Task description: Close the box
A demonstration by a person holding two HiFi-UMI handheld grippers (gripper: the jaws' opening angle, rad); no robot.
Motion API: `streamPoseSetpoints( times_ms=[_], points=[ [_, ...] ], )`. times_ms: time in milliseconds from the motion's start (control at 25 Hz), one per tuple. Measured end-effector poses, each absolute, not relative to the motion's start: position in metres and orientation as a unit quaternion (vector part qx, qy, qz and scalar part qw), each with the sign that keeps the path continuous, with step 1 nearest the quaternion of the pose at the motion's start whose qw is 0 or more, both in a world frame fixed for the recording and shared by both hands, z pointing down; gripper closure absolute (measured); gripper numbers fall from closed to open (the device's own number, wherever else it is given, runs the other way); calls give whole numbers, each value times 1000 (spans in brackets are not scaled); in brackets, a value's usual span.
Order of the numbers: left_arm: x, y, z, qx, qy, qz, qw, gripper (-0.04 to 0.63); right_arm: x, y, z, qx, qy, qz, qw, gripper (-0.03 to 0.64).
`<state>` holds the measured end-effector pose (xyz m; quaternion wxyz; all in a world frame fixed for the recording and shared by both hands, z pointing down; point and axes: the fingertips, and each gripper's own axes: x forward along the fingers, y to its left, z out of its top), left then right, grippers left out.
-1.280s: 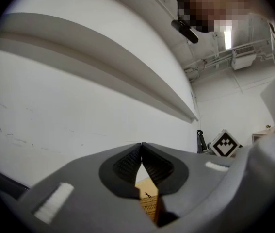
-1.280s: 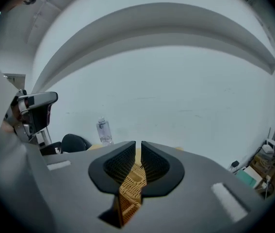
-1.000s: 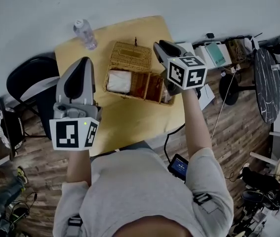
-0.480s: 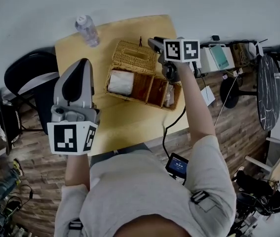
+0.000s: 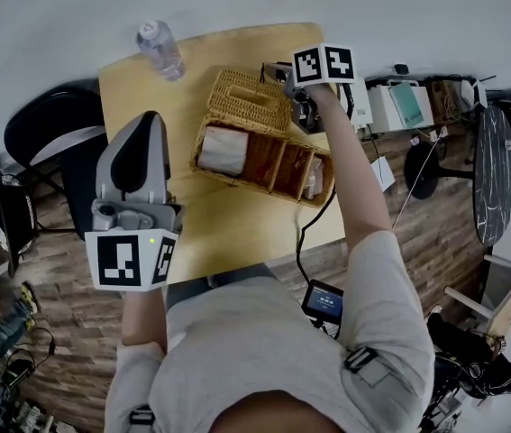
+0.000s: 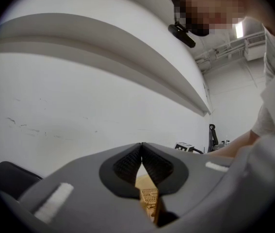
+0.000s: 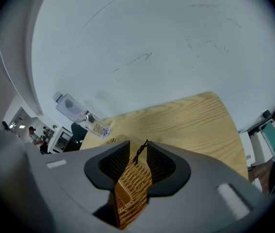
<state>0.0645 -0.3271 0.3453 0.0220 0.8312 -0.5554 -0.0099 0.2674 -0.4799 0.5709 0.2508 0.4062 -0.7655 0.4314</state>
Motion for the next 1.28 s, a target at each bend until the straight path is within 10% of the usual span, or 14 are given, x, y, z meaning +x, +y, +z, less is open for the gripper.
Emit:
streamPoseSetpoints(
  times_ms=[1120, 1280],
  points=[
    [30, -321, 366, 798, -602, 11, 34, 537, 252, -489, 638, 376, -707, 457, 387, 530],
    [26, -319, 364, 794, -606, 10, 32, 537, 252, -489, 634, 374, -710, 448, 394, 615]
  ],
)
